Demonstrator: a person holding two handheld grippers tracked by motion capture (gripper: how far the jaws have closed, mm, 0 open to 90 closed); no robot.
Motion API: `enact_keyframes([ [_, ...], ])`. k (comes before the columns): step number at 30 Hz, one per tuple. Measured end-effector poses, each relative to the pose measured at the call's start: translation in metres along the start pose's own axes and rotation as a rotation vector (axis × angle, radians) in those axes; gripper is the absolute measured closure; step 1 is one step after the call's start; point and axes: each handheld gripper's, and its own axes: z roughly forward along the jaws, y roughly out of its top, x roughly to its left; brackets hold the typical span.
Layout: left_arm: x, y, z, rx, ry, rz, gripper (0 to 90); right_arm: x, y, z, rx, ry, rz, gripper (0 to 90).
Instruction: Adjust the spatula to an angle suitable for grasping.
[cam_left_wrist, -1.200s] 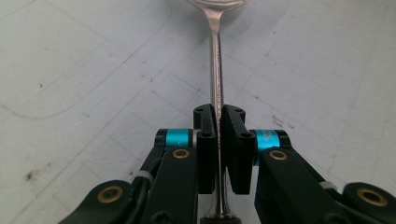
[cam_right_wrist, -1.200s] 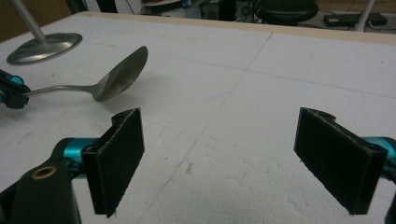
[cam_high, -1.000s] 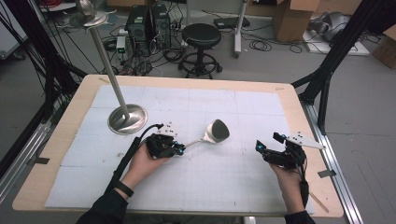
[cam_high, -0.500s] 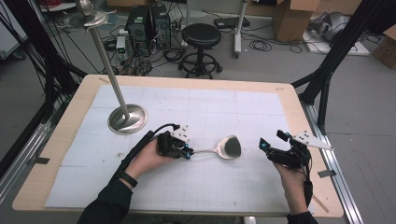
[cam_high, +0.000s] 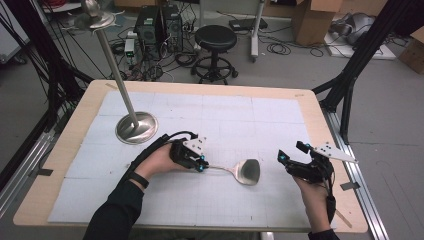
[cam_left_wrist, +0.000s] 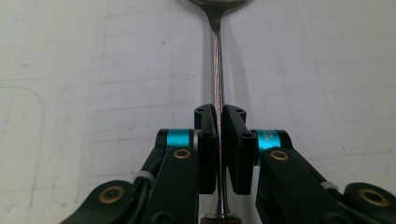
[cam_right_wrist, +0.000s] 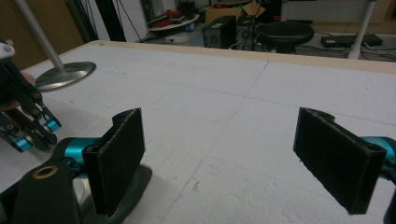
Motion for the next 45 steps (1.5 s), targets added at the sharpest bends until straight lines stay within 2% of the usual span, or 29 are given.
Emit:
enact_keyframes([
  [3,0.001,-0.001,0.003,-0.019,-0.033,0.008,83.8,0.000,0.000,-0.001,0.000,0.002,-0.005,15.8],
  [9,0.005,-0.007,0.005,-0.046,-0.066,0.020,83.7,0.002,-0.002,0.001,0.012,0.008,-0.009,15.9],
  [13,0.004,-0.006,0.005,-0.055,-0.049,0.020,82.8,0.003,-0.002,0.002,0.016,0.014,-0.011,15.9],
  [14,0.004,-0.006,0.004,-0.077,-0.040,0.001,79.5,0.003,-0.002,0.002,0.017,0.015,-0.013,15.9],
  [15,0.004,-0.004,0.003,-0.095,-0.017,-0.030,72.9,0.003,-0.002,0.002,0.019,0.016,-0.011,15.9],
  [17,0.005,-0.003,-0.001,-0.121,0.002,-0.091,60.0,0.003,-0.003,0.002,0.021,0.019,-0.013,15.9],
  [20,0.004,0.000,-0.009,-0.125,0.061,-0.126,42.9,0.003,-0.002,0.003,0.022,0.023,-0.015,15.9],
  [24,0.000,0.002,-0.028,-0.191,0.131,-0.172,28.1,0.005,-0.002,0.006,0.026,0.032,-0.023,15.9],
  [27,-0.007,0.001,-0.049,-0.226,0.193,-0.179,25.5,0.006,-0.002,0.008,0.030,0.038,-0.028,15.8],
  [32,-0.024,-0.014,-0.086,-0.300,0.295,-0.212,20.8,0.009,-0.002,0.013,0.034,0.048,-0.041,15.8],
  [35,-0.035,-0.030,-0.107,-0.331,0.354,-0.236,20.7,0.011,-0.001,0.016,0.039,0.053,-0.052,15.8],
  [40,-0.054,-0.063,-0.138,-0.382,0.452,-0.299,20.1,0.015,0.001,0.024,0.040,0.070,-0.080,15.8],
  [45,-0.069,-0.093,-0.157,-0.414,0.506,-0.344,19.8,0.020,0.006,0.034,0.042,0.102,-0.108,15.8],
])
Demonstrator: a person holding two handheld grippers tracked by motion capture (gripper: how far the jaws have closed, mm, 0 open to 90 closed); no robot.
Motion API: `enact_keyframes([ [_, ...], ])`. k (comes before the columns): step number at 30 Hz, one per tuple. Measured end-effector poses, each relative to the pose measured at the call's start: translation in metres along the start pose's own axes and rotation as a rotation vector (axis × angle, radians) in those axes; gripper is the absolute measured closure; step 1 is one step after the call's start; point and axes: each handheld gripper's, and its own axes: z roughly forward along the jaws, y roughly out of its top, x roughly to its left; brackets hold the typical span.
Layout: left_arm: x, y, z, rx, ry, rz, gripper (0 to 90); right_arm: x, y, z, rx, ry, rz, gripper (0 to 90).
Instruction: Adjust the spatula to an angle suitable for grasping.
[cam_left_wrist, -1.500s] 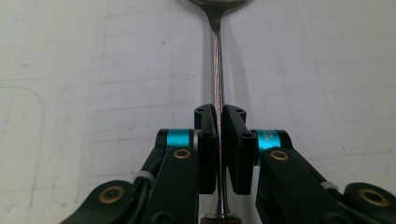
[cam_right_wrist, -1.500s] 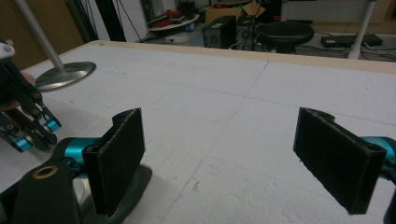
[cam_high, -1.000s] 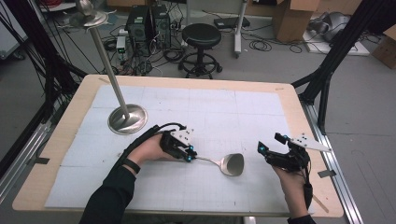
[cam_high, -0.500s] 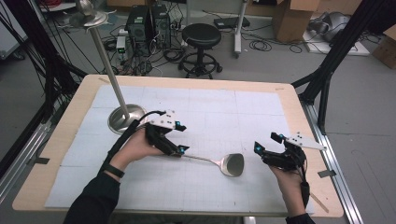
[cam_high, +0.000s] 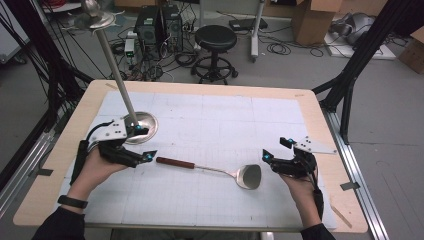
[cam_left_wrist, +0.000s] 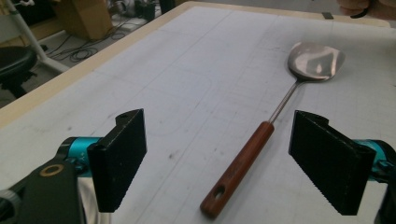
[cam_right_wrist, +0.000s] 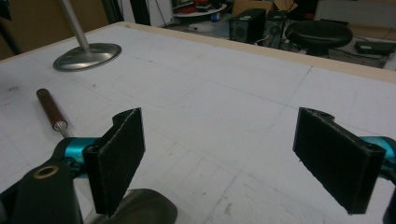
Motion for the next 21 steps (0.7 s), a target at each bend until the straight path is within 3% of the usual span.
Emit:
enact_keyframes([
  [6,0.008,-0.019,-0.028,-0.052,0.068,-0.014,19.8,0.005,0.007,0.012,0.001,0.047,-0.024,15.8],
  [12,0.019,-0.034,-0.051,-0.113,0.126,-0.075,18.2,0.007,0.015,0.025,0.008,0.102,-0.036,15.7],
  [21,0.024,-0.056,-0.072,-0.144,0.164,-0.109,15.8,0.014,0.016,0.030,0.023,0.149,-0.065,15.0],
])
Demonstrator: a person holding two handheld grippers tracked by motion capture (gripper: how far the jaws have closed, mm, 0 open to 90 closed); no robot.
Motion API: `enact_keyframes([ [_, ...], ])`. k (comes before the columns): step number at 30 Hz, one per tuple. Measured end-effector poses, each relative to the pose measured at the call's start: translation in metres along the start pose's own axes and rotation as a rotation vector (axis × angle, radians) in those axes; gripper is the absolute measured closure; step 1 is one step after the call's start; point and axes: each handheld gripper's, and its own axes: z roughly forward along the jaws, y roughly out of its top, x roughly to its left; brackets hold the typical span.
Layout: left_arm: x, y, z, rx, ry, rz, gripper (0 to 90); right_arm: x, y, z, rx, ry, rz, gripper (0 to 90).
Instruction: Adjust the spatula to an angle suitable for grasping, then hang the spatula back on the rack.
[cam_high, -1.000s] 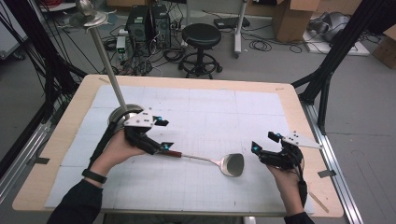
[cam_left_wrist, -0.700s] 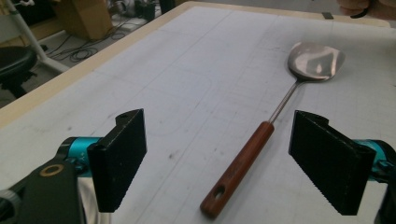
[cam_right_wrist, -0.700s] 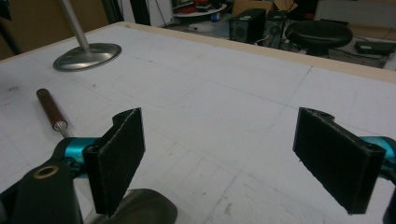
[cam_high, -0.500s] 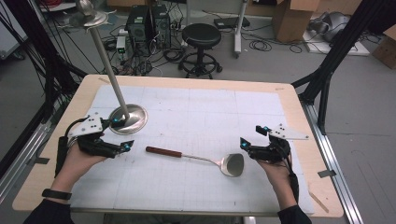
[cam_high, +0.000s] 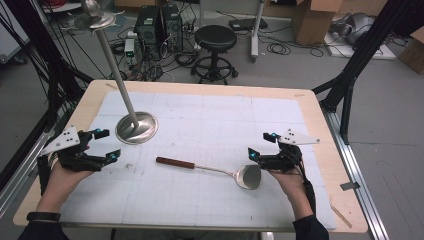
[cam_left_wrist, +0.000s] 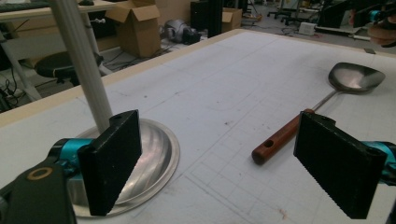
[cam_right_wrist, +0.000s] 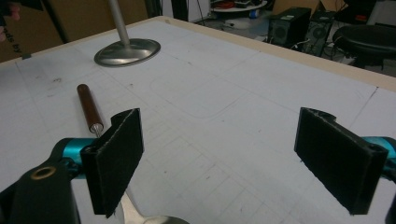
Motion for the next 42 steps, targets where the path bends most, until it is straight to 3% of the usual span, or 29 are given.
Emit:
enact_keyframes([
  [4,0.0022,-0.0020,-0.0013,-0.002,0.008,-0.005,15.8,0.0002,0.0005,-0.0017,-0.006,-0.002,0.001,14.9],
  [9,0.0006,-0.0022,0.0016,-0.003,0.015,0.027,15.8,-0.0017,0.0007,-0.0031,-0.014,-0.004,0.008,14.9],
  [42,-0.0023,-0.0029,0.0062,0.016,0.012,0.048,17.1,-0.0024,0.0008,-0.0065,-0.017,-0.013,0.007,14.9],
])
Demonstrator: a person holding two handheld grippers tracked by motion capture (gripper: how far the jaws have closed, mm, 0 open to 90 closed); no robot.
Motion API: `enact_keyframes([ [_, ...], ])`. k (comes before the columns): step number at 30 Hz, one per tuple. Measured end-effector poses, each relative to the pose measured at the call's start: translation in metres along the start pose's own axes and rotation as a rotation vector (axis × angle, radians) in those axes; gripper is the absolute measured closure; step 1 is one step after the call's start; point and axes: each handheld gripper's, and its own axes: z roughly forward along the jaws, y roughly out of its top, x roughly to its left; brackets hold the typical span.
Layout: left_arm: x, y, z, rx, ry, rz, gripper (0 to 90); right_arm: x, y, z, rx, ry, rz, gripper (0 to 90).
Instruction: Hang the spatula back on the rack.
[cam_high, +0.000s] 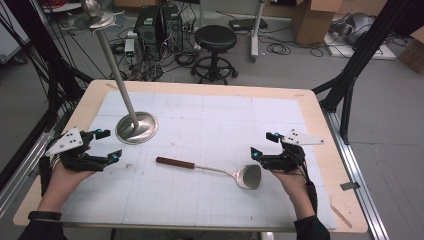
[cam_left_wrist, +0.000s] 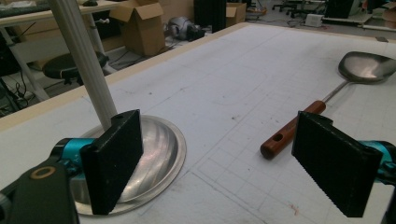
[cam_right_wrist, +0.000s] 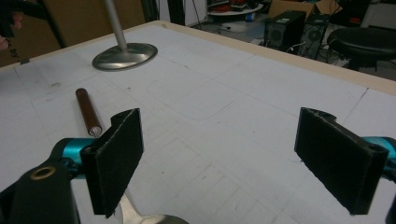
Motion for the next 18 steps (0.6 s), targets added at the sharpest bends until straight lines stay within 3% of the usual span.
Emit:
enact_keyframes([
  [10,-0.001,-0.001,0.001,0.014,-0.010,0.006,17.2,0.001,0.000,0.006,0.030,0.036,-0.010,15.5],
  [18,-0.005,0.001,0.000,0.005,-0.021,0.009,16.9,0.009,0.005,0.020,0.093,0.116,-0.060,15.4],
])
